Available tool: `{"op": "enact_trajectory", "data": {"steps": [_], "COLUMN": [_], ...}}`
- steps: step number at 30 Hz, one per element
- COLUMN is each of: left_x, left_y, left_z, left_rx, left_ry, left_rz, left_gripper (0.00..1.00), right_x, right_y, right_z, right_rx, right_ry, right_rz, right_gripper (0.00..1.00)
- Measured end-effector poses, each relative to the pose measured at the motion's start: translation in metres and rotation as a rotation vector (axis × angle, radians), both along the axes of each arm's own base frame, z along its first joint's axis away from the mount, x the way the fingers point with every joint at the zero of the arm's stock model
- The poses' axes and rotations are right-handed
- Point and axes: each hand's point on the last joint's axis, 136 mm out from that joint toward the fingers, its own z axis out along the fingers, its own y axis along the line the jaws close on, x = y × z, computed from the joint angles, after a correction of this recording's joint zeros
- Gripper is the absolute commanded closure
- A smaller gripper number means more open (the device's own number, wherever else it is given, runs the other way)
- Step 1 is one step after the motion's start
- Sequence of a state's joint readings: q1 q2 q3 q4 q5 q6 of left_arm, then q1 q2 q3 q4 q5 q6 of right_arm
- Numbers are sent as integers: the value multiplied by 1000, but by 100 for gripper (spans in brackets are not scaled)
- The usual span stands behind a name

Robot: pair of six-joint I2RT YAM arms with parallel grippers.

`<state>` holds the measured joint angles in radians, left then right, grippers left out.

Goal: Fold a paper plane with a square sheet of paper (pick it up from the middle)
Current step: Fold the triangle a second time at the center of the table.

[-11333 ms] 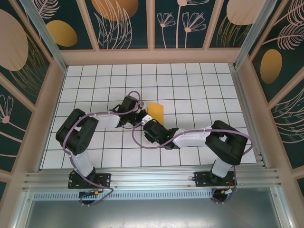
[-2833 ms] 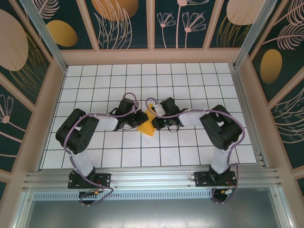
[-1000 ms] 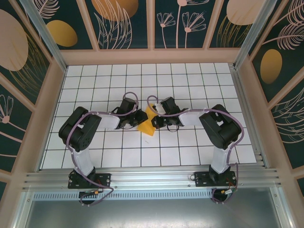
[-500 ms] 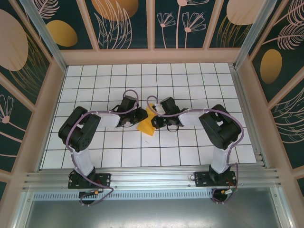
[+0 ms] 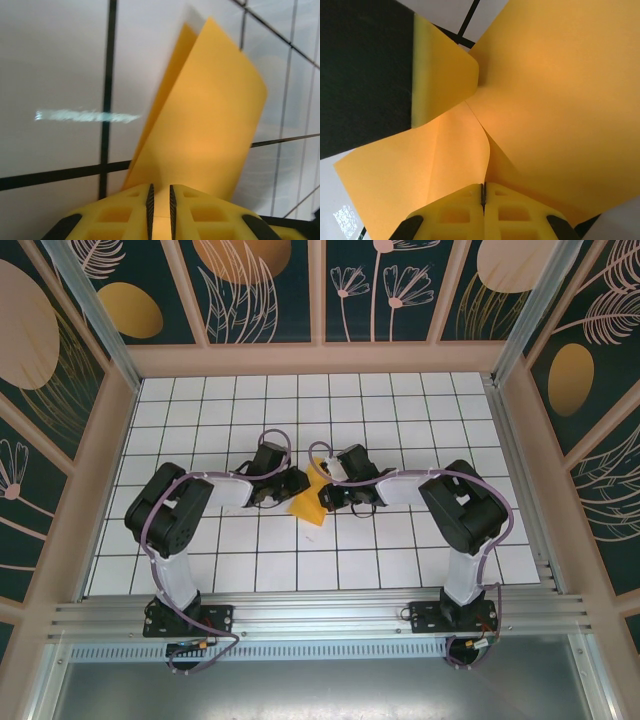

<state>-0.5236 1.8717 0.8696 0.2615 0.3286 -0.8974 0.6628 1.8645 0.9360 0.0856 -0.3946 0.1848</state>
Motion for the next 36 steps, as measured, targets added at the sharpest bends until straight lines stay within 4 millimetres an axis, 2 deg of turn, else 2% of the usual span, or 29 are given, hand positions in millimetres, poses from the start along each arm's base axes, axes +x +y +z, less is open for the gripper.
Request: {"op": "enact_trajectory", "data": {"steps": [4, 12, 14, 20, 22, 29, 36], "left_x": [1, 1, 1, 0, -2, -20, -25], "left_y": [1, 3, 4, -5, -8, -7, -12], "left_z": [0, 5, 12, 49, 53, 30, 11], "left_rx": [8, 36, 36, -52, -81, -113, -144], "left_ry": [-11, -32, -38, -82, -83, -2, 48], "left_rz": [-3, -18, -21, -41, -49, -55, -57], "left_gripper": [81, 74, 74, 82, 82, 82, 82], "right_x": [0, 1, 1, 1, 1, 1, 1], "right_y": [0, 0, 0, 0, 1, 1, 1], "right_z": [0, 0, 0, 0, 0, 0, 0], "right_rx": [-1, -2, -2, -2, -3, -8, -8], "right_ry": [-3, -5, -5, -5, -6, -8, -8], "right_rz": [1, 0, 0, 0, 1, 0, 0], "right_gripper": [93, 93, 93, 93, 93, 93, 92]}}
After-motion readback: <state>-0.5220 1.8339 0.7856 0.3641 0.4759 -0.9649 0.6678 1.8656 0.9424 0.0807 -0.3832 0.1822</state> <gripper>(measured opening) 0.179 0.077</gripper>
